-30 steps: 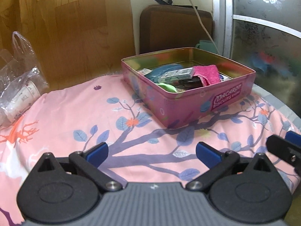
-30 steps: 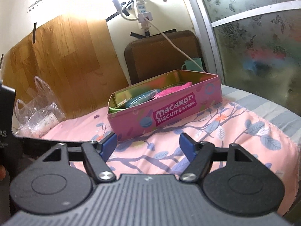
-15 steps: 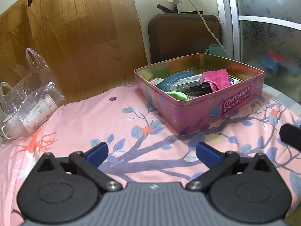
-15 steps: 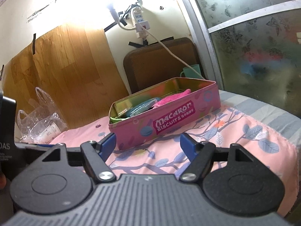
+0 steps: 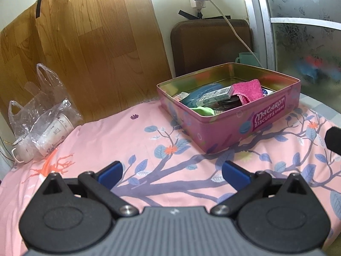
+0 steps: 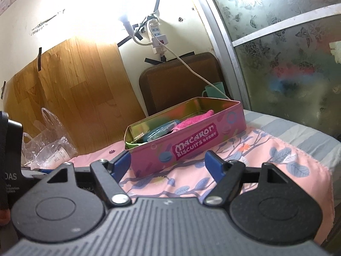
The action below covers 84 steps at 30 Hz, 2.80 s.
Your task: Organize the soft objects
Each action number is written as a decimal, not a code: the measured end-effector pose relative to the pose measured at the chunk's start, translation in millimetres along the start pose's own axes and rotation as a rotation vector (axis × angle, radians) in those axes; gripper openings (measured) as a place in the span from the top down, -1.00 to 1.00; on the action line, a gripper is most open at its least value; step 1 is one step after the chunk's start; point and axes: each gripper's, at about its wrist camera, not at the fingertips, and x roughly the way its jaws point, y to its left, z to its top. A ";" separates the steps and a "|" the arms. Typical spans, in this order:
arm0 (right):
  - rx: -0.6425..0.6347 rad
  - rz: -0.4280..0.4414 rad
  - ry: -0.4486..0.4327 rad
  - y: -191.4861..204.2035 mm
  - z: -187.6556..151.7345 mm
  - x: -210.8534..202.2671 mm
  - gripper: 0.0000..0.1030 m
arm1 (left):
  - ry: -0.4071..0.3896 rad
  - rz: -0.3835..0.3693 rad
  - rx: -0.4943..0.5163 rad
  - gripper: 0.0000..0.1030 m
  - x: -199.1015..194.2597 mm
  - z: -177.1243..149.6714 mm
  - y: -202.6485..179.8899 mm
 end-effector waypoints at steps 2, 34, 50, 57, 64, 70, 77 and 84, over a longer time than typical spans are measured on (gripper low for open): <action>0.003 -0.003 -0.002 -0.4 -0.2 -0.7 -0.54 | -0.003 0.009 0.006 -0.99 -1.3 -0.5 -2.0; 0.033 -0.040 0.010 0.6 -6.1 -0.5 -0.57 | 0.081 -0.043 -0.007 -0.99 0.2 -7.8 -11.0; 0.036 -0.039 0.033 -2.6 -9.9 4.8 -0.58 | 0.119 -0.052 -0.009 -0.99 10.2 -13.9 -15.5; 0.038 -0.038 0.034 -3.1 -10.0 5.4 -0.58 | 0.122 -0.047 -0.003 -0.99 11.5 -15.1 -16.7; 0.038 -0.037 0.036 -4.1 -9.6 5.7 -0.58 | 0.129 -0.043 -0.005 -0.99 13.4 -15.9 -17.2; 0.040 -0.038 0.036 -4.2 -9.8 5.6 -0.58 | 0.128 -0.039 -0.001 -0.99 13.8 -15.7 -18.9; 0.039 -0.037 0.036 -4.5 -9.7 6.0 -0.58 | 0.127 -0.038 0.003 -0.99 13.3 -15.2 -19.9; 0.040 -0.037 0.036 -5.1 -9.5 6.2 -0.58 | 0.126 -0.038 0.008 -0.99 13.4 -14.4 -21.8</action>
